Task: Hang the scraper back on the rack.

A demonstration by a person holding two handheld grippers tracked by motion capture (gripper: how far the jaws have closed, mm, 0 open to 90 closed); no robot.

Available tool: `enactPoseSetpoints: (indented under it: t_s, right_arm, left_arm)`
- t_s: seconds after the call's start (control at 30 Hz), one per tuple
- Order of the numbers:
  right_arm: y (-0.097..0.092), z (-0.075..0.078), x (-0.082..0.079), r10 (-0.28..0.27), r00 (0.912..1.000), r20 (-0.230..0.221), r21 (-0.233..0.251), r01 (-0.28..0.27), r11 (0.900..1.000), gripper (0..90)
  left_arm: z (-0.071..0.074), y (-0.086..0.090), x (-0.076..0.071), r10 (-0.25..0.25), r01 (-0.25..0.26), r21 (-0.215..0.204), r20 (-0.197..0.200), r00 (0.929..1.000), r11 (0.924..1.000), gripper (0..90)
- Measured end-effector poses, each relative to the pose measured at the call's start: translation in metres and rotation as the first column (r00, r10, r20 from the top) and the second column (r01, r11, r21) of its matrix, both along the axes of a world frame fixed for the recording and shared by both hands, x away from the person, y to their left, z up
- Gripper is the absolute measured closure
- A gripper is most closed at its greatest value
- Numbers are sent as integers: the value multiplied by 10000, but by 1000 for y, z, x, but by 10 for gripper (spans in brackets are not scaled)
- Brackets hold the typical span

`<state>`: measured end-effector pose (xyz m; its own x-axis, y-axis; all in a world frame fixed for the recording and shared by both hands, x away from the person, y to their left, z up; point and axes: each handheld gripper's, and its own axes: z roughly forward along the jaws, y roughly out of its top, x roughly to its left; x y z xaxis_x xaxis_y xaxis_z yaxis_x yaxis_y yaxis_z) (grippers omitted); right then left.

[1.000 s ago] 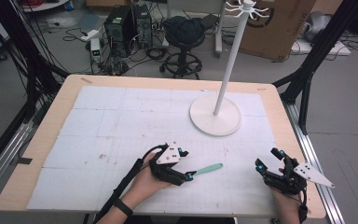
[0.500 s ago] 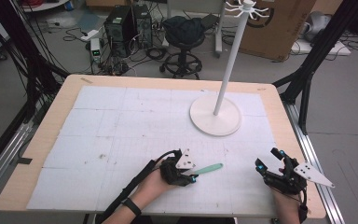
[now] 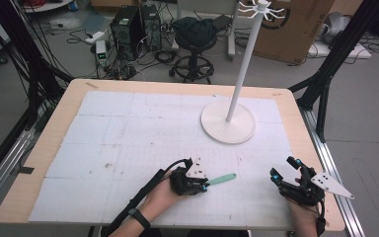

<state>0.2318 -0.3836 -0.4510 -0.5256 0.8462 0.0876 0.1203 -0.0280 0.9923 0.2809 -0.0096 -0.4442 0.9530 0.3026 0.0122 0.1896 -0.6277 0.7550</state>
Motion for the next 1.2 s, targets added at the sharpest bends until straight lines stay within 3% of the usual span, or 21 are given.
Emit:
enactPoseSetpoints:
  t_s: [0.3, 0.37, 0.4, 0.63, 0.8, 0.93, 0.97, 1.03, 1.2]
  right_arm:
    - [0, 0, 0, -4, 10000, 30, -19, 4, 10000, 181]
    - [0, 0, 0, -3, 10000, 29, -15, 3, 10000, 181]
    - [0, 0, 0, -7, 10000, 15, -6, 7, 10000, 181]
    - [0, 0, 0, -11, 10000, 2, -6, 11, 10000, 180]
    - [0, 0, 0, -26, 10000, 23, -16, 26, 10000, 180]
    - [0, 0, 0, -61, 10000, 0, -49, 61, 10000, 181]
    - [0, 0, 0, -56, 10000, 5, -60, 56, 10000, 181]
    - [0, 0, 0, -52, 10000, 1, -71, 52, 10000, 181]
    - [0, 0, 0, -53, 10000, 18, -44, 53, 10000, 181]
  left_arm:
    - [1, 0, 0, -36, 36, -55, 21, 10000, 10000, 806]
    - [3, 1, 0, -113, 112, -321, -41, 9999, 9994, 807]
    - [7, 3, 1, -103, 93, -787, -132, 9999, 9969, 807]
    - [29, 17, 7, 189, -171, -1493, 105, 9998, 9886, 806]
    - [63, 29, 15, 481, -373, -2309, 414, 9980, 9723, 806]
    - [95, 41, 23, 751, -512, -2959, 701, 9947, 9538, 806]
    - [111, 45, 28, 924, -640, -3201, 746, 9929, 9452, 806]
    - [118, 47, 31, 980, -685, -3289, 740, 9924, 9419, 806]
    - [156, 53, 44, 1149, -750, -3842, 820, 9900, 9202, 806]
